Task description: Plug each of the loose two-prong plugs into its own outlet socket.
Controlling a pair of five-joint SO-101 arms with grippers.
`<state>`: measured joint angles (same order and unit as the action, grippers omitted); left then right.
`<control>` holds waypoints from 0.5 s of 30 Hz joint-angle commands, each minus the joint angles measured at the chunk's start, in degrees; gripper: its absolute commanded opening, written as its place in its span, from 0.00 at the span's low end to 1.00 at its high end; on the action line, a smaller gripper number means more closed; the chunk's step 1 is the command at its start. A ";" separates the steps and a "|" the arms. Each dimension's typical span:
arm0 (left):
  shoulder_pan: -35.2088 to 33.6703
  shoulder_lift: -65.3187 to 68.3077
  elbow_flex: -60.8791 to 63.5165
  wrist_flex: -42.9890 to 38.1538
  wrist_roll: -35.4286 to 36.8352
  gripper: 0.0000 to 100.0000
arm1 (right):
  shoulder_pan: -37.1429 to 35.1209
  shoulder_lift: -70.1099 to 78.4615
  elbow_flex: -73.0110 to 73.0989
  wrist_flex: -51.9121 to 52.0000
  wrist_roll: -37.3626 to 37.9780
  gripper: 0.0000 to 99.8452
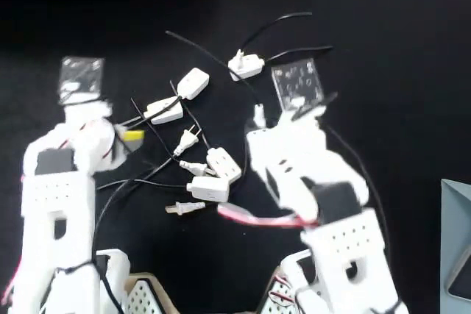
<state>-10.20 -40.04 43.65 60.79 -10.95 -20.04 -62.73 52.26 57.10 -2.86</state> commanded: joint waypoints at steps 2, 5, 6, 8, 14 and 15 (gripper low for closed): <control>5.41 9.58 -15.60 6.07 0.62 0.32 | -8.26 -8.75 2.24 -1.49 -1.32 0.01; 7.78 10.90 -22.20 10.64 3.60 0.32 | -11.52 -11.21 5.05 -1.76 -1.05 0.01; 8.75 10.90 -23.78 11.96 4.31 0.32 | -12.04 -11.21 5.85 -1.76 -1.05 0.01; 11.38 10.20 -27.12 15.30 4.92 0.32 | -12.40 -11.21 7.16 -1.93 -1.23 0.01; 19.03 4.75 -28.88 17.93 9.76 0.32 | -13.10 -10.59 8.22 -1.93 -1.41 0.01; 19.82 4.22 -28.44 17.93 10.81 0.32 | -13.89 -10.59 8.22 -1.93 -1.41 0.01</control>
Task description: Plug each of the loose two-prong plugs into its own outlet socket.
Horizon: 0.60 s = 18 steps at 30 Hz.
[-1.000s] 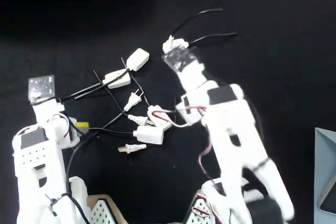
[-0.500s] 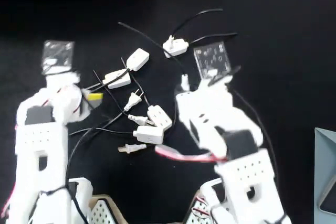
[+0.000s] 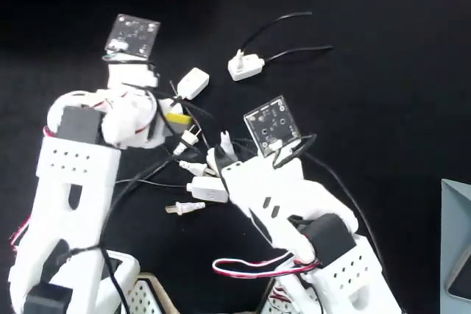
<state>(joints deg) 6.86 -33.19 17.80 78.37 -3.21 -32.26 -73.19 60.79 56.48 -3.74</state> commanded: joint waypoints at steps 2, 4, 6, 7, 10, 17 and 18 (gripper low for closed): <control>4.70 -3.78 -0.92 0.00 4.40 0.32 | -3.08 -0.13 -0.22 -1.32 -0.53 0.01; 7.34 -5.01 0.40 0.18 5.19 0.32 | -4.22 -0.13 -0.22 -1.32 -0.53 0.01; 9.63 -6.95 2.07 0.00 6.59 0.32 | -4.57 -0.13 -0.22 -1.32 -0.53 0.01; 10.42 -8.18 2.86 0.00 7.30 0.32 | -4.57 -0.13 -0.22 -1.32 -0.53 0.01; 13.32 -12.57 5.76 0.00 7.74 0.32 | -4.57 -0.13 -0.22 -1.23 -0.53 0.01; 15.43 -21.54 13.58 -2.20 7.21 0.32 | -4.57 -0.13 -0.22 -1.23 -0.53 0.01; 14.55 -22.77 14.37 -2.64 7.21 0.32 | -4.57 -0.13 -0.22 -1.23 -0.53 0.01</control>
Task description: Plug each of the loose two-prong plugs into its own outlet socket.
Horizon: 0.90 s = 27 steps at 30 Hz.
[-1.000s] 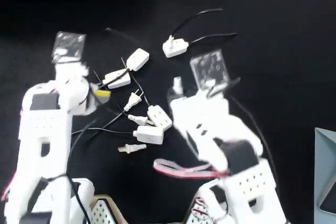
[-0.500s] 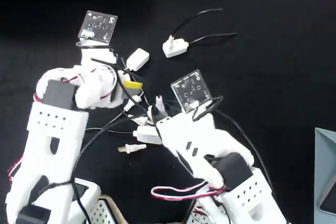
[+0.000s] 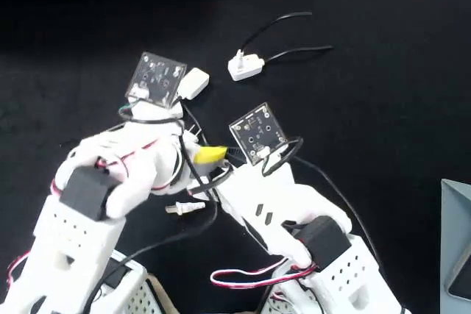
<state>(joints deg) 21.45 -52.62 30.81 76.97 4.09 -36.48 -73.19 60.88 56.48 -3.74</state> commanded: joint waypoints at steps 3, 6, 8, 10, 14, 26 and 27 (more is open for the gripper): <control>-4.18 -6.68 2.68 -2.46 -0.09 0.32 | 0.09 -0.13 -0.22 -1.05 -0.53 0.01; -11.30 -7.56 2.24 -4.04 -0.26 0.32 | 2.55 -0.13 -0.22 -0.88 -0.53 0.01; -15.34 -6.59 2.59 -6.33 -2.99 0.32 | 5.89 -0.04 -0.22 -0.88 -0.53 0.01; -18.24 -3.08 2.15 -8.00 -6.07 0.32 | 9.49 -0.04 -0.22 -0.88 -0.53 0.01; -20.97 10.46 -2.86 -10.55 -9.85 0.32 | 14.95 -0.04 1.45 -1.85 -0.53 0.01; -20.79 57.85 -38.55 -9.93 -21.80 0.33 | 18.20 -0.13 9.89 -8.35 -0.53 0.01; -20.79 60.75 -41.36 -9.93 -22.33 0.33 | 18.37 -0.13 9.89 -8.26 -0.53 0.01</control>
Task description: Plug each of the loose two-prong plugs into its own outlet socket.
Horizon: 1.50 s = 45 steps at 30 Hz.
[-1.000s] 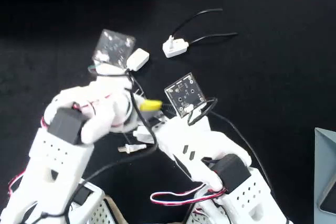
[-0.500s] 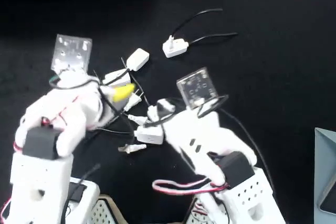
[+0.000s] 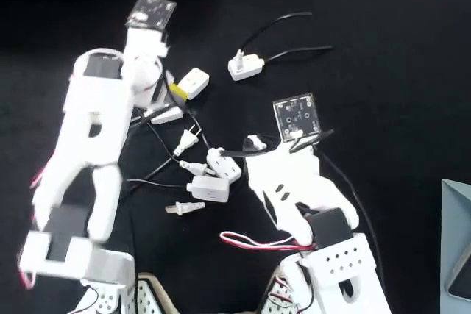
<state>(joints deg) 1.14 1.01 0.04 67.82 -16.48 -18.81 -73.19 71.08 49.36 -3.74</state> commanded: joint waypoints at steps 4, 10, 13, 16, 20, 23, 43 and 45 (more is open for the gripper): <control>-0.40 17.41 -20.44 -0.79 -3.78 0.33 | 0.79 -0.13 -0.22 -0.88 -0.53 0.01; 1.36 29.10 -30.29 -0.88 -5.19 0.33 | 0.79 -0.13 -0.22 -0.70 -0.53 0.01; 2.42 33.93 -34.07 -0.88 -5.19 0.33 | 0.79 -0.13 -0.13 -0.70 -0.53 0.01; 3.38 38.33 -38.11 -0.97 -5.01 0.32 | 0.79 -0.57 1.01 -0.97 -0.53 0.01; 4.00 43.87 -42.77 -0.97 -4.92 0.32 | 0.79 -0.57 1.63 -1.05 -0.53 0.01; 4.62 47.38 -46.20 -0.97 -5.01 0.26 | 0.79 -0.57 1.63 -1.05 -0.53 0.01; 5.49 49.05 -70.37 25.05 -5.27 0.03 | 0.79 -0.57 1.63 -0.79 -0.53 0.01; 5.49 49.05 -74.77 30.24 -5.36 0.03 | 0.79 -0.66 1.63 -0.79 -0.53 0.01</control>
<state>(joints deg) 6.59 54.99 -66.15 90.77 -21.32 -18.81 -73.19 73.01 49.36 -3.74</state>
